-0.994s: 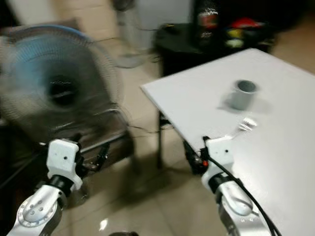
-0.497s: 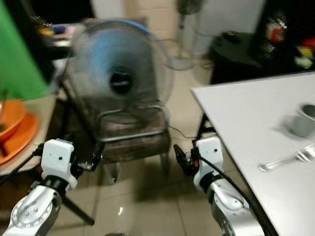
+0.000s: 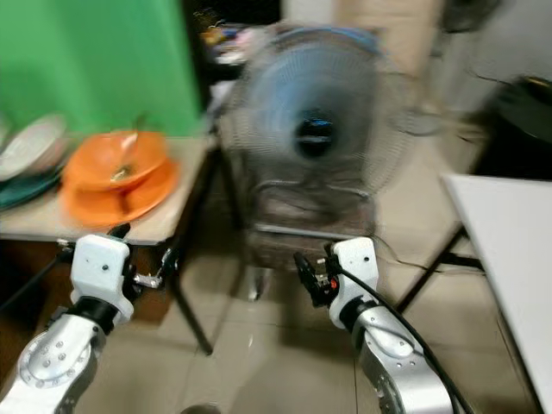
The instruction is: Setting the table
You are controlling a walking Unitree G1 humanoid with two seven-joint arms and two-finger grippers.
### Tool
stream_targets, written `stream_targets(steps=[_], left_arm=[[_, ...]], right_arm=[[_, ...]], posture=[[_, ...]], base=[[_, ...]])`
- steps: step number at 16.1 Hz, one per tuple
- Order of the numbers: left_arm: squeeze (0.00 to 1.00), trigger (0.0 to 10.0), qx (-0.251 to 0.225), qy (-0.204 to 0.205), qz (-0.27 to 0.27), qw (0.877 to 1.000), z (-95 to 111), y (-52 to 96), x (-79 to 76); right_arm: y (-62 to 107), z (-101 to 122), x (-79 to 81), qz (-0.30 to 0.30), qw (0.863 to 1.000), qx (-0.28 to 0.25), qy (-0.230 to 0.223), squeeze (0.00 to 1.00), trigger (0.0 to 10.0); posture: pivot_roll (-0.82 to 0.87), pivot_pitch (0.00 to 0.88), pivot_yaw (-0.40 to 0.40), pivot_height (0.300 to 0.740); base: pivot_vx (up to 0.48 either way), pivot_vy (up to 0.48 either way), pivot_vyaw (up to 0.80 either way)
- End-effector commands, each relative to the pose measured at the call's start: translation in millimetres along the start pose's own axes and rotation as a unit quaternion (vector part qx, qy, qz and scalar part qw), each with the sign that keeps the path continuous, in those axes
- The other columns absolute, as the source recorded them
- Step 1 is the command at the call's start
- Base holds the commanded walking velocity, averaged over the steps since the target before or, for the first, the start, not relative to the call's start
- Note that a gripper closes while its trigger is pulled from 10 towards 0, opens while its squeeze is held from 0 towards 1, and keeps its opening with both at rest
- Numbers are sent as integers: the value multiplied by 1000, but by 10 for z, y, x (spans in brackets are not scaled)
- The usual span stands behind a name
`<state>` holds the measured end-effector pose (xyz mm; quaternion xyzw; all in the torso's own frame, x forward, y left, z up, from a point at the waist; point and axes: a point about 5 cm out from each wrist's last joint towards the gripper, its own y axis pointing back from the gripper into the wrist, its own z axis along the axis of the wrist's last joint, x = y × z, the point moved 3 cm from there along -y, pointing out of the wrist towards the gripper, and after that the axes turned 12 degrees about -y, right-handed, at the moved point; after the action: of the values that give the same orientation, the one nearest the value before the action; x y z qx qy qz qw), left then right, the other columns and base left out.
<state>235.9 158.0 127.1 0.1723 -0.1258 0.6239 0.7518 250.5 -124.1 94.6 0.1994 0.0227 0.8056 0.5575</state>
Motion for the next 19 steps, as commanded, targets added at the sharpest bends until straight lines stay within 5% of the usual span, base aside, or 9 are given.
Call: stream_targets(steps=[1, 12, 15, 19], left_arm=[[0, 10000, 1, -1, -4, 1000, -4, -13, 13], [0, 10000, -4, 19, 10, 1000, 13, -18, 37], [0, 10000, 1, 8, 5, 1000, -22, -31, 35], [0, 10000, 12, 11, 37, 999, -31, -67, 143]], right_arm=[[-30, 71, 61, 21, 1000, -15, 15, 0, 10000], [-160, 107, 75, 25, 999, -23, -17, 0, 10000], [-189, 115, 99, 33, 999, -26, 7, 0, 10000], [-171, 186, -36, -6, 999, -48, -13, 0, 10000]], posture=[[107, 0, 31, 740], [144, 0, -26, 740], [139, 0, -26, 740], [138, 0, -23, 740]], base=[[0, 0, 800], [0, 0, 800], [0, 111, 800], [0, 158, 0]])
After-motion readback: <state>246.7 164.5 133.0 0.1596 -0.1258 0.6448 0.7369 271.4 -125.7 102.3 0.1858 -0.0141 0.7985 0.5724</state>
